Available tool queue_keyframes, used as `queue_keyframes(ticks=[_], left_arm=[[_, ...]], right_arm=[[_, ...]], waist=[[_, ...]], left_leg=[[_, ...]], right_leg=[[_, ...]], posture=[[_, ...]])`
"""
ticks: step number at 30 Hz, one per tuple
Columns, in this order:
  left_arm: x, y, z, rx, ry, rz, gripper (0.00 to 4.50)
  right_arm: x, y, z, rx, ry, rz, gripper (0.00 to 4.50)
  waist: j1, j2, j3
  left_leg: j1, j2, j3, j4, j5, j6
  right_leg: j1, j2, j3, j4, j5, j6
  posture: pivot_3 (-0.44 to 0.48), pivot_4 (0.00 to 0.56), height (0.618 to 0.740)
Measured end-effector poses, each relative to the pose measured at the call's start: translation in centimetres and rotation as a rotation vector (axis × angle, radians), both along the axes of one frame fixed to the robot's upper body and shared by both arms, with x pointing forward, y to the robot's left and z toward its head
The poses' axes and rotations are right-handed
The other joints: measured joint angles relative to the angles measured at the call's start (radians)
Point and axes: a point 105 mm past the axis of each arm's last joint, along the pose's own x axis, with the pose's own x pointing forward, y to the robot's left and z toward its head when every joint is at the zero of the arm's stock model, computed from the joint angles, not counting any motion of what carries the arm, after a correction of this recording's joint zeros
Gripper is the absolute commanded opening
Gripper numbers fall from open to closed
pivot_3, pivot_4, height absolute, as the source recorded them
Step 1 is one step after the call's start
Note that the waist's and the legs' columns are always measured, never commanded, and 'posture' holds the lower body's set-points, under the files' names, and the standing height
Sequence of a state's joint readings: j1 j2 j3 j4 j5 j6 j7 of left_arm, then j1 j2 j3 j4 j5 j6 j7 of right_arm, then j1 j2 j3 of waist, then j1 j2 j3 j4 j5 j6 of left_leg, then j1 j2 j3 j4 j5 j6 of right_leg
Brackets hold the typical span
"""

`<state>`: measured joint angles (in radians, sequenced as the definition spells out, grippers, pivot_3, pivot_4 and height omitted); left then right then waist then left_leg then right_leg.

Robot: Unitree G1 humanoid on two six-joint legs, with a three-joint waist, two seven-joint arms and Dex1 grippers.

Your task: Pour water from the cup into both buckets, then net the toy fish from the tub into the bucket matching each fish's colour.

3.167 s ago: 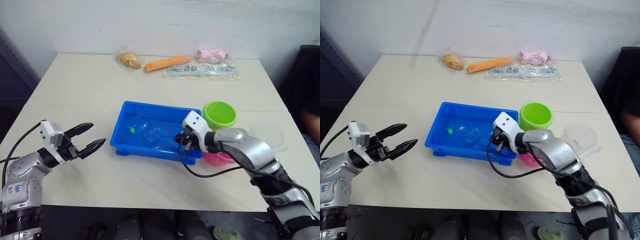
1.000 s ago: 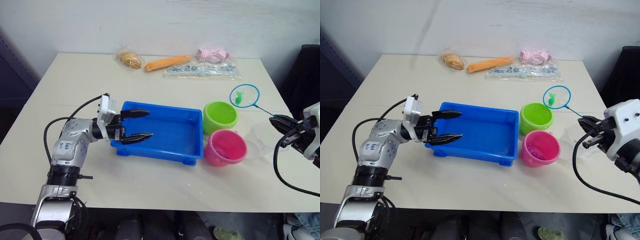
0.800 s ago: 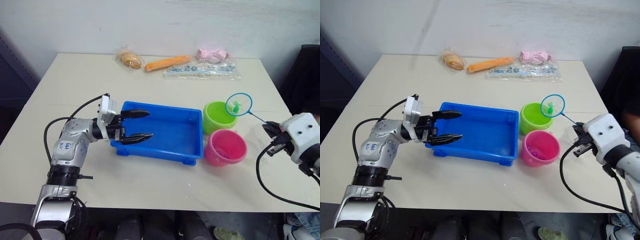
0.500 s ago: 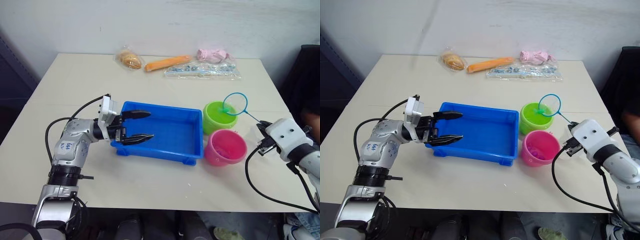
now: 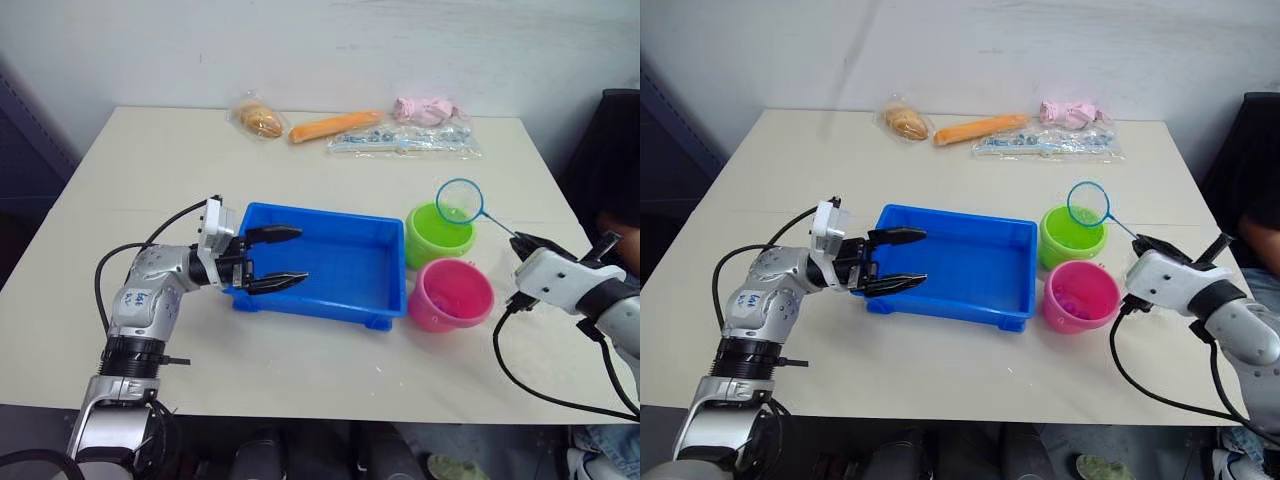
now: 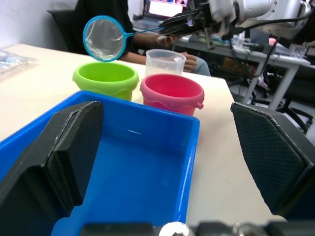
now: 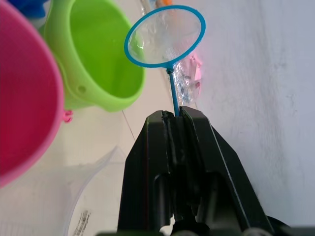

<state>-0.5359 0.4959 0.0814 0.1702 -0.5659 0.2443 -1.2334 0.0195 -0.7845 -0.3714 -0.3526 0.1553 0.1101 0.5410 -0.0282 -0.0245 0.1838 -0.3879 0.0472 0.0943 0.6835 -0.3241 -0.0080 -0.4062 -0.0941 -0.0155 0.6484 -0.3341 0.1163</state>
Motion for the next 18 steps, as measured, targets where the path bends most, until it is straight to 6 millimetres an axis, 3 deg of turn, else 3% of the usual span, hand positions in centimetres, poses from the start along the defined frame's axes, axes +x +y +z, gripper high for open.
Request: queue_keyframes(ticks=[4, 7, 11, 15, 18], left_arm=[[-0.6, 1.4, 1.2, -0.045, 0.0, 0.019, 4.46], [-2.0, 1.8, 1.5, -0.019, 0.02, -0.029, 4.46], [-3.8, 3.4, 1.4, 0.084, -0.011, -0.083, 4.46], [-5.6, 5.6, -0.1, 0.242, -0.016, -0.123, 4.46], [-6.2, 6.7, -1.0, 0.307, 0.004, -0.11, 4.46]], right_arm=[[-0.6, 2.6, 0.9, 0.373, 0.189, 0.209, 0.0], [-1.9, 5.9, 1.2, 0.474, 0.335, 0.404, 0.0], [-3.7, 9.5, 0.0, 0.468, 0.484, 0.571, 0.0], [-5.8, 12.0, -3.3, 0.355, 0.644, 0.661, 0.0], [-6.8, 12.8, -6.1, 0.254, 0.708, 0.679, 0.0]], waist=[[-0.001, 0.0, 0.0], [0.001, 0.0, 0.0], [0.002, 0.0, 0.0], [0.002, 0.0, 0.0], [0.004, 0.0, 0.0]], left_leg=[[0.001, 0.001, -0.001, 0.0, 0.0, 0.0], [0.001, 0.001, -0.002, -0.001, 0.0, 0.001], [0.001, 0.0, -0.002, -0.001, -0.001, 0.002], [0.001, -0.001, -0.002, -0.002, -0.002, 0.004], [0.001, -0.002, -0.002, -0.001, -0.003, 0.004]], right_leg=[[0.001, -0.001, 0.0, 0.001, 0.0, 0.0], [0.002, -0.002, -0.001, 0.0, 0.0, 0.0], [0.003, -0.002, -0.002, -0.002, 0.0, 0.0], [0.003, -0.003, -0.002, -0.004, 0.0, 0.0], [0.003, -0.003, -0.002, -0.005, 0.0, 0.0]], posture=[[0.0, 0.15, 0.74], [0.0, 0.15, 0.74], [0.0, 0.15, 0.74], [0.0, 0.15, 0.74], [0.0, 0.15, 0.74]])
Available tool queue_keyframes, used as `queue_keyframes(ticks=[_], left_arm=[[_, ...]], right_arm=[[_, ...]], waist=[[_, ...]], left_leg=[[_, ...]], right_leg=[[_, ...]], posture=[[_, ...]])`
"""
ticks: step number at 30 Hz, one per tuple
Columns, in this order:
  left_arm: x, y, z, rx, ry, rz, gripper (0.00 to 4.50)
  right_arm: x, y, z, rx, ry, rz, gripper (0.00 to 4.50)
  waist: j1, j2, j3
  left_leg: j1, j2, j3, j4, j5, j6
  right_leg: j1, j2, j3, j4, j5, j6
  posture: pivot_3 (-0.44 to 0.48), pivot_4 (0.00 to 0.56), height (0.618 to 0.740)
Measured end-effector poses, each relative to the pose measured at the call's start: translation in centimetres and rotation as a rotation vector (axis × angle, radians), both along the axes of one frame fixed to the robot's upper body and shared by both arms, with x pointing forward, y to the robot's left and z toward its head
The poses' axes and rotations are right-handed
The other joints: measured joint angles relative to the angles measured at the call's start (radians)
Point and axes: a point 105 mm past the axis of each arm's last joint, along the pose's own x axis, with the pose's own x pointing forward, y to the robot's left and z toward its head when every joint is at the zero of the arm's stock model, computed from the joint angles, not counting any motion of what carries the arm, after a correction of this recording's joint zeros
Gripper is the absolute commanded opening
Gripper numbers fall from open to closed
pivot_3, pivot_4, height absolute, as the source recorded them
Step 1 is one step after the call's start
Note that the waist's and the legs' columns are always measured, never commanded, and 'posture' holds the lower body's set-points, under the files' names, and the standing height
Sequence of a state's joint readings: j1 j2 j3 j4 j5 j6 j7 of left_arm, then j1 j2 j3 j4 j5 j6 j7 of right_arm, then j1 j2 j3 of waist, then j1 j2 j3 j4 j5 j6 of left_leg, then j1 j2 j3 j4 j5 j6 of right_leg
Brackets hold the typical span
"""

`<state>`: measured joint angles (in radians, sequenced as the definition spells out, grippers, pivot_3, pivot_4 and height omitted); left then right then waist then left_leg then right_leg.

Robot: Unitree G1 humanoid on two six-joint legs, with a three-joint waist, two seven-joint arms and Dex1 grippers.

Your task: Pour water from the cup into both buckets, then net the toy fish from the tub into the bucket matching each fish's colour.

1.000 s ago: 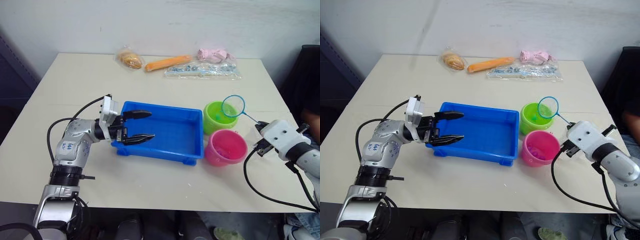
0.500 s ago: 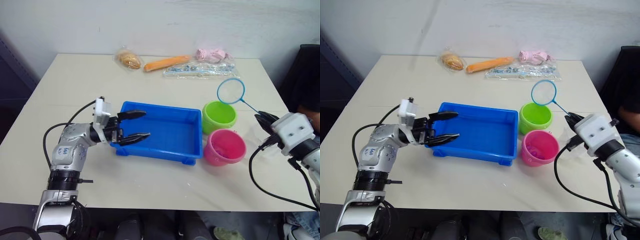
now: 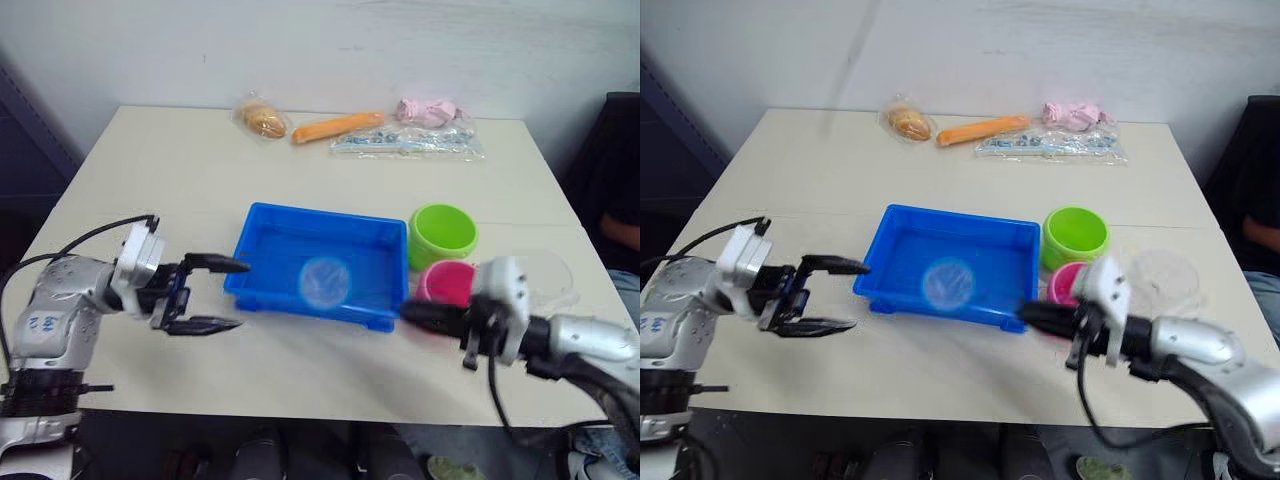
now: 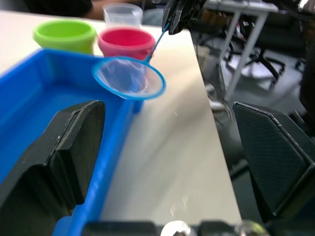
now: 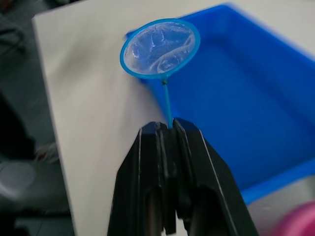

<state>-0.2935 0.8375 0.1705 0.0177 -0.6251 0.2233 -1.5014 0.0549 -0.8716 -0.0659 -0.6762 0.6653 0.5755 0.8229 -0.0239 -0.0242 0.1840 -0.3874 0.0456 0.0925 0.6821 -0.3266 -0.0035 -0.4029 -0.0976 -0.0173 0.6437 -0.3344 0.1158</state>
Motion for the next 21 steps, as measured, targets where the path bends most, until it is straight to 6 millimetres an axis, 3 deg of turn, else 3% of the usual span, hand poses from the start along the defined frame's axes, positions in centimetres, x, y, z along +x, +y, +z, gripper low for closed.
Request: queue_keyframes(ticks=[4, 8, 16, 21], left_arm=[[-0.2, 0.4, -0.4, 0.036, -0.008, 0.005, 4.46], [-0.4, 0.0, -1.0, 0.049, 0.026, -0.014, 4.46], [-0.3, -0.6, -1.6, 0.06, 0.064, -0.042, 4.46], [0.4, -0.7, -0.9, 0.067, 0.046, -0.042, 4.46]], right_arm=[[0.2, 0.7, -1.9, -0.038, -0.048, 0.028, 0.0], [-0.4, 3.4, -4.9, -0.004, -0.03, 0.086, 0.0], [-0.2, 6.1, -8.2, 0.005, -0.03, 0.174, 0.0], [0.3, 6.4, -10.1, -0.013, -0.004, 0.174, 0.0]], waist=[[-0.002, 0.0, 0.0], [-0.003, 0.0, 0.0], [-0.004, 0.0, 0.0], [-0.004, 0.0, 0.0]], left_leg=[[0.001, 0.0, 0.0, 0.0, 0.0, 0.0], [0.001, 0.001, 0.0, 0.0, 0.0, 0.0], [0.001, 0.001, 0.001, 0.0, 0.0, -0.001], [0.001, 0.0, 0.001, 0.0, 0.0, -0.001]], right_leg=[[0.001, 0.0, 0.0, 0.0, 0.0, 0.0], [0.0, 0.001, -0.001, 0.001, 0.0, 0.0], [0.0, 0.002, 0.0, 0.002, 0.0, 0.0], [0.0, 0.001, 0.0, 0.002, 0.0, 0.0]], posture=[[0.0, 0.15, 0.74], [0.0, 0.15, 0.74], [0.0, 0.15, 0.74], [0.0, 0.15, 0.74]])
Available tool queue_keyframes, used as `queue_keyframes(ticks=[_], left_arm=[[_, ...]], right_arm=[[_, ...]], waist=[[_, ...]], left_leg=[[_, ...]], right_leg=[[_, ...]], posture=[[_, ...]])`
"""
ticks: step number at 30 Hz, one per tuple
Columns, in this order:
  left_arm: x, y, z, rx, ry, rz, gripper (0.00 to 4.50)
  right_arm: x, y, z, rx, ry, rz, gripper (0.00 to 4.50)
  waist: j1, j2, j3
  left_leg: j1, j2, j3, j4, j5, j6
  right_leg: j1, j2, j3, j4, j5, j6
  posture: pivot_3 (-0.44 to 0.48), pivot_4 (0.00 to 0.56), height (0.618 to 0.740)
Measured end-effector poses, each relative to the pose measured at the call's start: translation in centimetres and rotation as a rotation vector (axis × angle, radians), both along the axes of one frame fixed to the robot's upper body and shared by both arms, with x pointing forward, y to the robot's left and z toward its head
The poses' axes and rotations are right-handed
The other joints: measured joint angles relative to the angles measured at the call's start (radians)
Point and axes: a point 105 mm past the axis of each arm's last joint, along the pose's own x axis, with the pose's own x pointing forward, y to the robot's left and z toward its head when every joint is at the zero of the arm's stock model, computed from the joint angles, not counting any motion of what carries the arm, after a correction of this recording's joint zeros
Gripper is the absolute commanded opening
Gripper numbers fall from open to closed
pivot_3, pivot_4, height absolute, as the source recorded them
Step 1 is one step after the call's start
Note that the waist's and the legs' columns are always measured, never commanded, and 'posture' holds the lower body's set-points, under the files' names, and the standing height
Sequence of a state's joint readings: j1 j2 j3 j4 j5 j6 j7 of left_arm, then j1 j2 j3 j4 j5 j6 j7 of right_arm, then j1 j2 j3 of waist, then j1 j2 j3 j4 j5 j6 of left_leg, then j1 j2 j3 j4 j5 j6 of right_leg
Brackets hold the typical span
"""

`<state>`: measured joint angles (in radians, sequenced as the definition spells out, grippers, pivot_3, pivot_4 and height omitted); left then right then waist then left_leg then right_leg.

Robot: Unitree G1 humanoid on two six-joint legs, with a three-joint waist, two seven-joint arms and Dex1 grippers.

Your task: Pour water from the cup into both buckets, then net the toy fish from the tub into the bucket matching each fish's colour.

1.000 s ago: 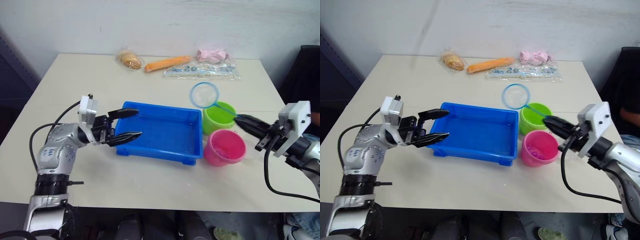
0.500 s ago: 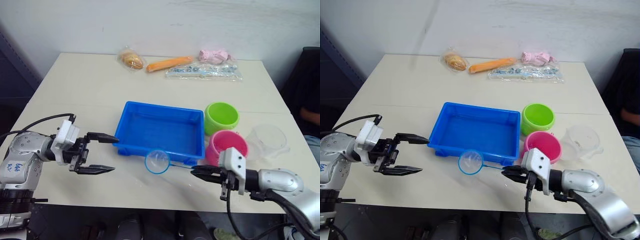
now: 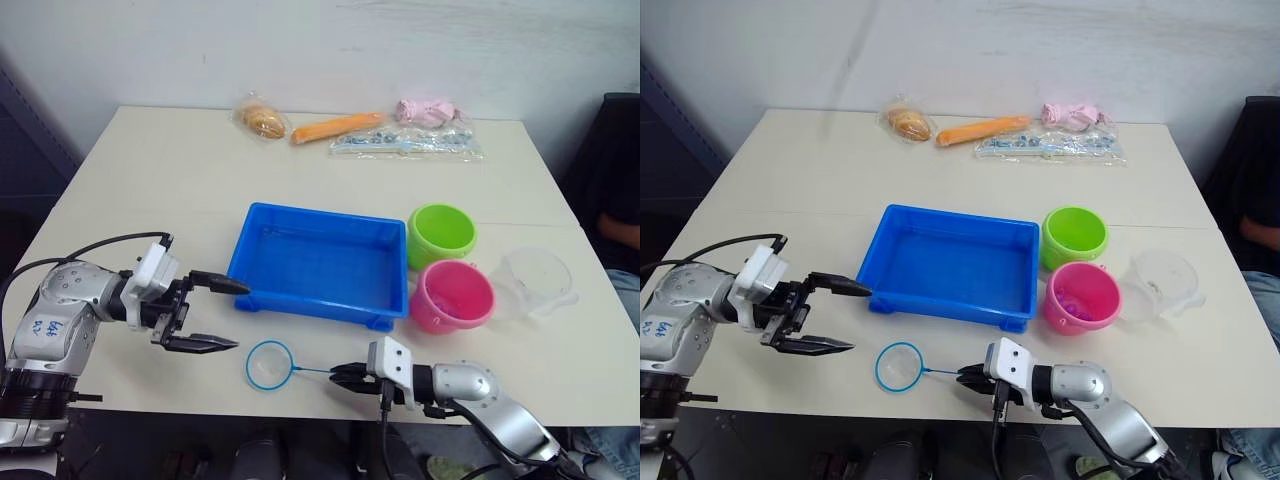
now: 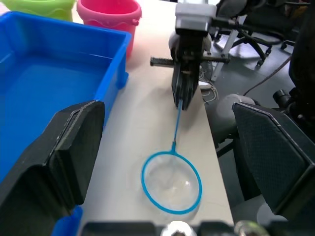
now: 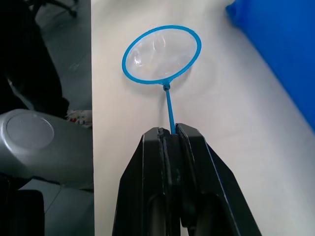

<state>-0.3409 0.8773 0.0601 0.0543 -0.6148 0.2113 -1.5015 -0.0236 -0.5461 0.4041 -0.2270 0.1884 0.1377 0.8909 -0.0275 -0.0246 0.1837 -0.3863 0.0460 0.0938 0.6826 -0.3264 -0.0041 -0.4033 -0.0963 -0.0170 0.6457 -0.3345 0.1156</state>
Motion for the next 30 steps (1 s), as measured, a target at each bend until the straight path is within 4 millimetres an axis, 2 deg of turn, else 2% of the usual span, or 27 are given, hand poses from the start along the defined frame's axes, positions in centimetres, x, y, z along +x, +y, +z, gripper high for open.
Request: queue_keyframes(ticks=[1, 4, 8, 9, 11, 13, 17, 19, 20, 21, 24, 27, 30], left_arm=[[0.0, 0.0, 0.0, 0.001, -0.001, 0.0, 4.46], [0.1, 0.1, 0.0, 0.001, 0.002, 0.003, 4.5], [0.4, 0.4, -0.1, -0.002, 0.009, 0.021, 4.5], [0.4, 0.4, -0.2, -0.002, 0.01, 0.022, 4.5], [0.4, 0.4, -0.2, -0.002, 0.011, 0.023, 4.5], [0.0, 1.0, -0.9, 0.016, 0.032, 0.047, 4.5], [-0.2, 2.7, -2.4, 0.074, 0.057, 0.159, 4.5], [0.0, 3.6, -2.4, 0.095, 0.04, 0.219, 4.5], [0.1, 4.8, -2.6, 0.108, 0.032, 0.287, 4.5], [0.0, 7.1, -3.1, 0.14, 0.044, 0.4, 4.5], [-0.4, 10.9, -4.1, 0.181, 0.049, 0.572, 4.5], [-0.2, 12.5, -4.9, 0.211, 0.002, 0.647, 4.5], [0.5, 12.5, -5.1, 0.196, -0.042, 0.67, 4.5]], right_arm=[[0.1, 0.0, 0.0, 0.006, 0.001, -0.007, 0.0], [0.5, -0.3, 0.1, 0.017, 0.0, -0.028, 1.19], [0.9, -1.1, 0.9, 0.034, 0.0, -0.05, 3.12], [0.9, -1.5, 1.6, 0.047, -0.005, -0.056, 3.75], [0.3, -2.1, 2.7, 0.065, -0.002, -0.047, 4.44], [-1.6, -3.2, 4.0, 0.052, 0.008, -0.005, 4.44], [-4.0, -5.1, 6.1, 0.02, 0.018, -0.003, 4.44], [-4.3, -5.8, 6.8, 0.011, 0.007, -0.024, 4.44], [-4.4, -6.7, 7.7, 0.018, -0.022, -0.061, 4.44], [-4.1, -8.4, 9.0, 0.009, -0.095, -0.135, 4.44], [-3.6, -12.0, 11.7, -0.026, -0.228, -0.284, 4.44], [-4.0, -15.3, 13.6, -0.091, -0.297, -0.384, 4.44], [-4.4, -17.3, 13.6, -0.11, -0.305, -0.432, 4.44]], waist=[[0.0, 0.0, 0.0], [-0.002, 0.0, 0.0], [-0.001, 0.0, 0.0], [0.0, 0.0, 0.0], [0.001, 0.001, 0.0], [0.002, 0.002, 0.001], [0.001, 0.0, 0.0], [0.0, -0.001, -0.001], [-0.001, -0.001, -0.001], [-0.002, 0.0, 0.0], [0.0, 0.0, 0.0], [0.014, -0.001, -0.001], [0.025, -0.002, -0.002]], left_leg=[[0.0, 0.0, 0.0, 0.0, 0.0, 0.0], [0.0, 0.0, 0.0, 0.0, 0.0, 0.0], [0.0, 0.0, 0.0, 0.0, 0.0, 0.0], [0.0, 0.001, 0.0, 0.0, 0.0, 0.0], [0.0, 0.0, 0.0, 0.0, 0.0, 0.0], [0.0, 0.0, -0.001, -0.001, -0.001, 0.0], [0.0, 0.001, -0.001, 0.0, -0.002, 0.003], [0.001, 0.001, -0.002, 0.0, -0.003, 0.005], [0.002, 0.001, -0.001, -0.001, -0.004, 0.005], [0.003, 0.001, -0.001, -0.002, -0.004, 0.005], [0.008, 0.002, -0.001, -0.003, -0.005, 0.005], [0.015, 0.002, -0.001, -0.005, -0.008, 0.005], [0.018, 0.003, -0.002, -0.007, -0.009, 0.004]], right_leg=[[0.0, 0.0, 0.0, 0.0, 0.0, 0.0], [0.0, 0.0, 0.0, 0.0, 0.0, 0.0], [0.0, 0.0, 0.0, 0.001, 0.0, 0.0], [0.0, 0.0, 0.0, 0.0, 0.0, 0.0], [0.0, 0.0, 0.0, 0.0, 0.0, 0.0], [0.0, -0.001, -0.001, 0.0, 0.0, 0.0], [0.001, -0.001, 0.0, -0.001, 0.0, 0.0], [0.002, 0.0, -0.001, -0.001, 0.0, 0.0], [0.002, -0.001, -0.001, -0.001, 0.0, 0.0], [0.003, -0.001, 0.0, -0.001, 0.0, 0.0], [0.008, -0.001, -0.001, -0.003, 0.0, 0.0], [0.016, -0.005, -0.002, -0.008, 0.0, -0.001], [0.02, -0.008, -0.003, -0.013, 0.001, -0.002]], posture=[[0.0, 0.15, 0.74], [0.0, 0.15, 0.74], [0.0, 0.15, 0.74], [0.0, 0.15, 0.74], [0.0, 0.15, 0.74], [0.0, 0.15, 0.74], [0.0, 0.15, 0.74], [0.0, 0.15, 0.74], [0.0, 0.15, 0.74], [0.0, 0.15, 0.74], [0.0, 0.15, 0.74], [0.0, 0.15, 0.74], [0.0, 0.15, 0.74]])
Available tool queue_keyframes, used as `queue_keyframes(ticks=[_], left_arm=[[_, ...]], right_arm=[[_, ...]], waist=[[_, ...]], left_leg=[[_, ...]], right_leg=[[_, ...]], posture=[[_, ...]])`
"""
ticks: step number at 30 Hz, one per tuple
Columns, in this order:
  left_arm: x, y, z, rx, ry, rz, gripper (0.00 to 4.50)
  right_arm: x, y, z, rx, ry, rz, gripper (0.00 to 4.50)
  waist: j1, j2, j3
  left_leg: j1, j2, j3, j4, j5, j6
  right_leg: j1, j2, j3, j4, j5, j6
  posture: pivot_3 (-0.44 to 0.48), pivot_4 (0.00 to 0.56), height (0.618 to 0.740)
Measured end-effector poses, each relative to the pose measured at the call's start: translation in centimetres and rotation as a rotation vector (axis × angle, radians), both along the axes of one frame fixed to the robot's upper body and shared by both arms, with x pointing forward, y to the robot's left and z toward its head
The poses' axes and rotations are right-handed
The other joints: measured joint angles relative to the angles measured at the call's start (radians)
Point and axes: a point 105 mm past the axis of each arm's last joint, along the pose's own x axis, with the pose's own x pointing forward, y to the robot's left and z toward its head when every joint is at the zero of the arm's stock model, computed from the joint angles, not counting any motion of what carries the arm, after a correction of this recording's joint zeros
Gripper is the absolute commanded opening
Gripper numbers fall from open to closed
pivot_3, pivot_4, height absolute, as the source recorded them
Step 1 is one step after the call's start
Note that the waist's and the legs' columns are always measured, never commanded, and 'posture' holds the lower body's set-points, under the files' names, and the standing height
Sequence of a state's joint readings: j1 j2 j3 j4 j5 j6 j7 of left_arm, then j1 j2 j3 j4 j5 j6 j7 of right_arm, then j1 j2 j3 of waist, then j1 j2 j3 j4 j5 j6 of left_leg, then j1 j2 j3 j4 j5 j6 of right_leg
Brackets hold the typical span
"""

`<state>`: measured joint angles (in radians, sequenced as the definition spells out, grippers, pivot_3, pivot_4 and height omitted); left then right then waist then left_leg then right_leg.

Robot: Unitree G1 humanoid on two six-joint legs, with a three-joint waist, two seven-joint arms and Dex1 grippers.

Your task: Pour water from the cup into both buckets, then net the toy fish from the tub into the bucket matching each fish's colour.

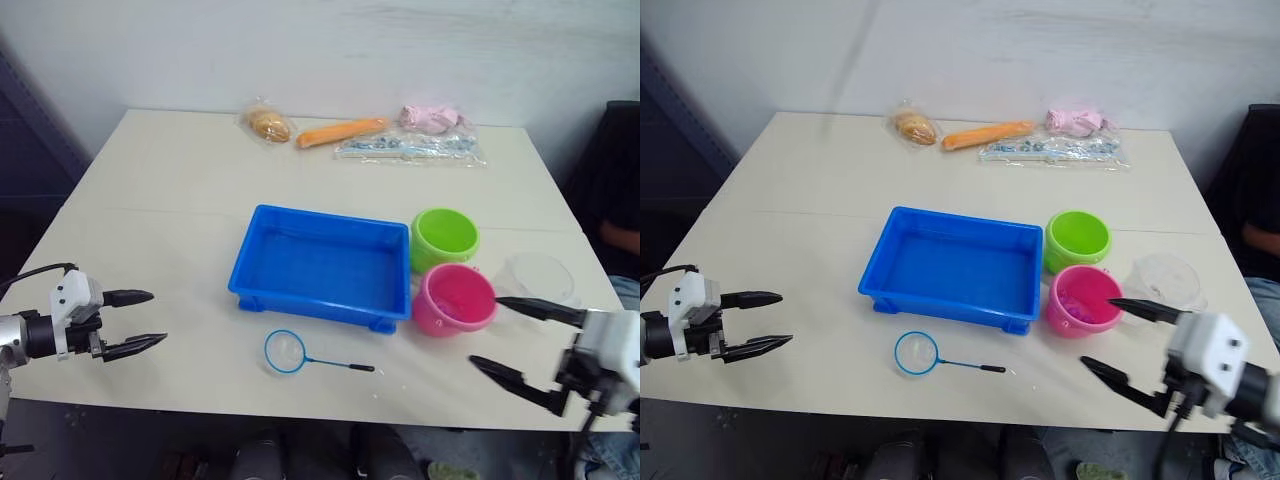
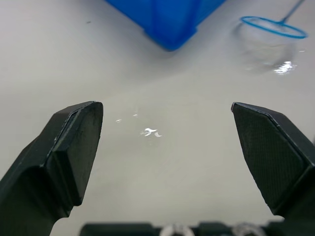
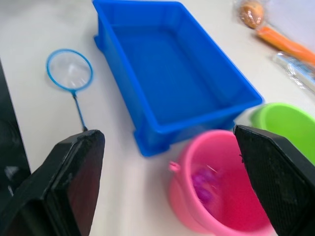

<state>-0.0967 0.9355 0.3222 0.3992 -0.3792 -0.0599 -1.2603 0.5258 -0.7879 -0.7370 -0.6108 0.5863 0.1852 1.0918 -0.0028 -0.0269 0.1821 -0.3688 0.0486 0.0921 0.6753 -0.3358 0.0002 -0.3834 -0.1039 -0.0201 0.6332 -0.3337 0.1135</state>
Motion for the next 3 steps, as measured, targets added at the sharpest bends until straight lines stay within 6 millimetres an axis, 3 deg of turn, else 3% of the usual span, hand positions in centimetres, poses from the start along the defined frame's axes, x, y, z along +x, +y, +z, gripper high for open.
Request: queue_keyframes(ticks=[3], left_arm=[[0.9, -0.5, 0.3, 0.027, -0.063, -0.01, 4.5]], right_arm=[[-0.2, -1.9, -0.5, -0.048, -0.032, -0.02, 4.44]], waist=[[0.0, 0.0, 0.0]], left_leg=[[0.0, -0.001, 0.001, -0.003, 0.0, 0.0]], right_leg=[[0.0, -0.001, 0.0, -0.003, 0.0, 0.0]], posture=[[0.0, 0.15, 0.74]])
